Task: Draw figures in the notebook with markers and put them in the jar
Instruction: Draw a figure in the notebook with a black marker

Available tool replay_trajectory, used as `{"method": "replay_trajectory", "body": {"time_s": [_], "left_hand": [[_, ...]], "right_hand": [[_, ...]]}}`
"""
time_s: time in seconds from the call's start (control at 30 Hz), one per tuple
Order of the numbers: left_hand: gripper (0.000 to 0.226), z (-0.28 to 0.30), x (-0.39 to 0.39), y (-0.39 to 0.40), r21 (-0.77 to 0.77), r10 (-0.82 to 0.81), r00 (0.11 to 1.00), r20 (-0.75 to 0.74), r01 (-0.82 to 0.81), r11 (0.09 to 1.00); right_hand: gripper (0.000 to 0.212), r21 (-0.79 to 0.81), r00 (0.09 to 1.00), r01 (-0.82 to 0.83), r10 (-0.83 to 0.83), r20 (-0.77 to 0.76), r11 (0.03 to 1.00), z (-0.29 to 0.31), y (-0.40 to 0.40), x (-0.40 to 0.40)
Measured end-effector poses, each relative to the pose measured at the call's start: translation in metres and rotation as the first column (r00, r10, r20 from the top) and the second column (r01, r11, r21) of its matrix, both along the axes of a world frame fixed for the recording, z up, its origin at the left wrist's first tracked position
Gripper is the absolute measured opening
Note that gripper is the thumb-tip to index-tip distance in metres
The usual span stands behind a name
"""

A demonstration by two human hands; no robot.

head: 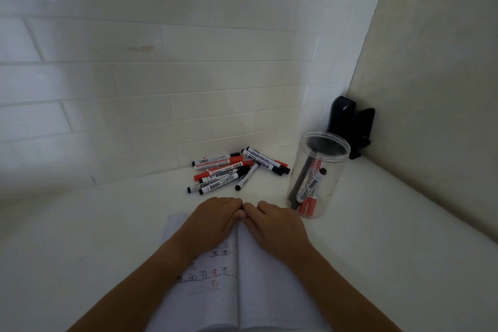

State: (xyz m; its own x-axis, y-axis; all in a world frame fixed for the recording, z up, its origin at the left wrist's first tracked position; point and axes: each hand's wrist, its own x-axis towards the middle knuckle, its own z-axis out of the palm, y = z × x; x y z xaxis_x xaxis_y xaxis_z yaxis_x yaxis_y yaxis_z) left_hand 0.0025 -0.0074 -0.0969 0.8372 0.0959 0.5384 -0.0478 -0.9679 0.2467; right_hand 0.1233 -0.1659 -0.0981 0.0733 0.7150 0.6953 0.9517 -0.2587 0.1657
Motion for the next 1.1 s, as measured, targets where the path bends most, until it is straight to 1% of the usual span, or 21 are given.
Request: {"method": "replay_trajectory", "body": {"time_s": [0.1,0.2,0.33,0.53,0.57,0.67,0.73,0.8,0.83,0.9,0.93,1.03,1.1], "left_hand": [[0.053,-0.001,-0.001,0.001,-0.006,-0.012,1.000,0.007,0.012,1.000],[0.051,-0.003,0.000,0.002,0.002,-0.019,1.000,0.008,0.019,1.000],[0.042,-0.004,0.001,0.005,0.009,-0.038,0.998,0.040,0.038,0.999],[0.042,-0.001,0.002,0.002,0.026,-0.037,0.999,0.008,0.037,0.999],[0.043,0.000,0.002,0.002,0.034,-0.033,0.999,0.005,0.033,0.999],[0.043,0.002,-0.001,0.005,0.039,-0.011,0.999,0.042,0.010,0.999],[0.045,0.004,-0.002,0.008,0.016,0.001,0.998,0.069,-0.003,1.000],[0.044,0.004,-0.002,0.007,-0.009,0.023,0.996,0.087,-0.022,1.000],[0.039,0.005,-0.001,0.006,-0.028,0.043,0.995,0.086,-0.041,0.999],[0.030,0.004,0.000,0.007,-0.081,0.088,0.994,0.071,-0.083,0.993],[0.030,0.004,0.000,0.007,-0.106,0.099,0.993,0.056,-0.093,0.990],[0.038,-0.001,0.000,0.011,-0.107,0.091,0.996,-0.006,-0.091,0.990],[0.044,-0.001,-0.001,0.012,-0.087,0.077,0.996,-0.034,-0.080,0.993]], "right_hand": [[0.032,-0.017,0.999,0.042,-0.042,0.018,0.999,0.001,-0.001,-0.002],[0.034,-0.042,0.998,0.063,-0.063,0.000,0.997,0.002,-0.001,-0.004],[0.030,-0.076,0.997,0.073,-0.075,-0.034,0.994,0.003,-0.002,-0.005],[0.032,-0.079,0.994,0.071,-0.077,-0.075,0.994,0.001,-0.001,-0.007],[0.034,-0.069,0.993,0.075,-0.081,-0.088,0.995,0.000,-0.002,-0.006],[0.051,-0.028,0.980,0.131,-0.134,-0.146,0.991,0.000,-0.005,-0.006],[0.053,-0.037,0.973,0.147,-0.151,-0.172,0.988,0.003,-0.007,-0.006],[0.052,-0.037,0.969,0.139,-0.144,-0.201,0.990,0.007,-0.008,-0.008],[0.048,-0.030,0.963,0.131,-0.134,-0.235,0.991,0.011,-0.008,-0.010],[0.032,0.008,0.938,0.121,-0.112,-0.327,0.993,0.014,-0.007,-0.011],[0.026,0.041,0.923,0.126,-0.102,-0.371,0.991,0.013,-0.008,-0.011],[0.038,0.128,0.891,0.094,-0.026,-0.453,0.987,0.014,-0.010,-0.007],[0.036,0.170,0.871,0.023,0.064,-0.488,0.985,0.018,-0.014,-0.008]]}}
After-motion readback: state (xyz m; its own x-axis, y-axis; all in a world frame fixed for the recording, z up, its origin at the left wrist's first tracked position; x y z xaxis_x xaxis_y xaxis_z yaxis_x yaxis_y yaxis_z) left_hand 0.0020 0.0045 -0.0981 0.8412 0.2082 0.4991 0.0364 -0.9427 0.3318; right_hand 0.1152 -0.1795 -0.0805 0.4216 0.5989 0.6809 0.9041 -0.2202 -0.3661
